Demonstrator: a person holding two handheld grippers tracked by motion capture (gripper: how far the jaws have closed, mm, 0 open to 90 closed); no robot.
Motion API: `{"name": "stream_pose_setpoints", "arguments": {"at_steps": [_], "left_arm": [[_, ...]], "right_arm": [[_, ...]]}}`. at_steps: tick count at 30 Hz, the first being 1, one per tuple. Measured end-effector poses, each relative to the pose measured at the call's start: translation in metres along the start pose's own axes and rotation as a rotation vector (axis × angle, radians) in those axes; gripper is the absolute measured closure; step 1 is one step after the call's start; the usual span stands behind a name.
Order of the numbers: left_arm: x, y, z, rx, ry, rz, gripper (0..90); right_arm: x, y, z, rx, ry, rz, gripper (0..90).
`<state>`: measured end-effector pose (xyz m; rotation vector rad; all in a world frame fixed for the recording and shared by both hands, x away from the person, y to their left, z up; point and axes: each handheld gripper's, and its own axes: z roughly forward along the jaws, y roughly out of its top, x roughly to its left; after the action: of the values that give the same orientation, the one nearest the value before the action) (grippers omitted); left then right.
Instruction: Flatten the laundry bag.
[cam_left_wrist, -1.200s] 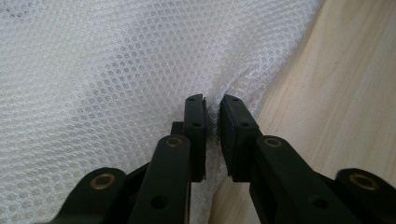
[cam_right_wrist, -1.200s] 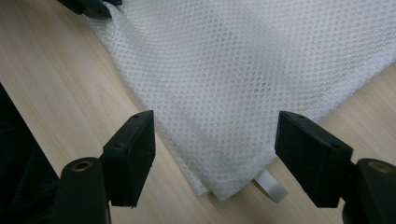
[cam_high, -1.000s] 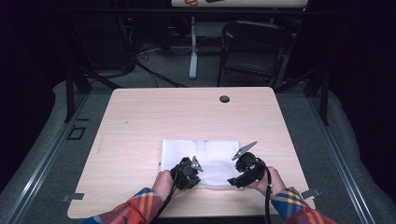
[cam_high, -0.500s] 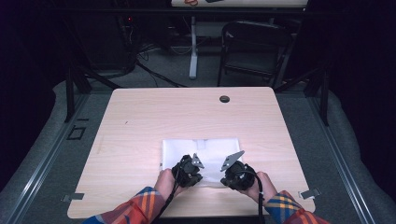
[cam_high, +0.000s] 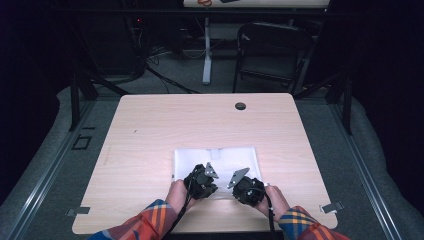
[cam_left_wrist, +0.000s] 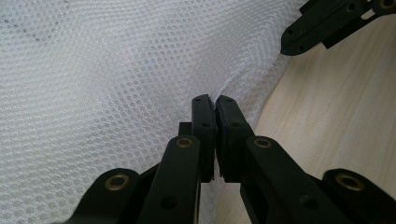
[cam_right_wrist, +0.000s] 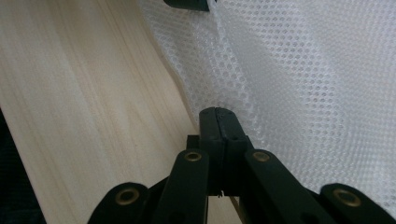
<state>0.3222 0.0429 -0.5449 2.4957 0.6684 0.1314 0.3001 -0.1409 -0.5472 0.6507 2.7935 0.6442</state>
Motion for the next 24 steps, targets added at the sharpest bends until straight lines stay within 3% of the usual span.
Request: {"name": "stream_pose_setpoints", "arguments": {"at_steps": [8, 24], "left_arm": [[0.001, 0.000, -0.002, -0.008, -0.004, 0.001, 87.2], [0.002, 0.001, -0.006, -0.031, -0.006, -0.007, 87.3]], "right_arm": [[0.003, 0.004, 0.008, 0.003, -0.024, -0.033, 90.0], [-0.006, 0.003, 0.014, -0.005, 0.024, 0.039, 90.0]]}}
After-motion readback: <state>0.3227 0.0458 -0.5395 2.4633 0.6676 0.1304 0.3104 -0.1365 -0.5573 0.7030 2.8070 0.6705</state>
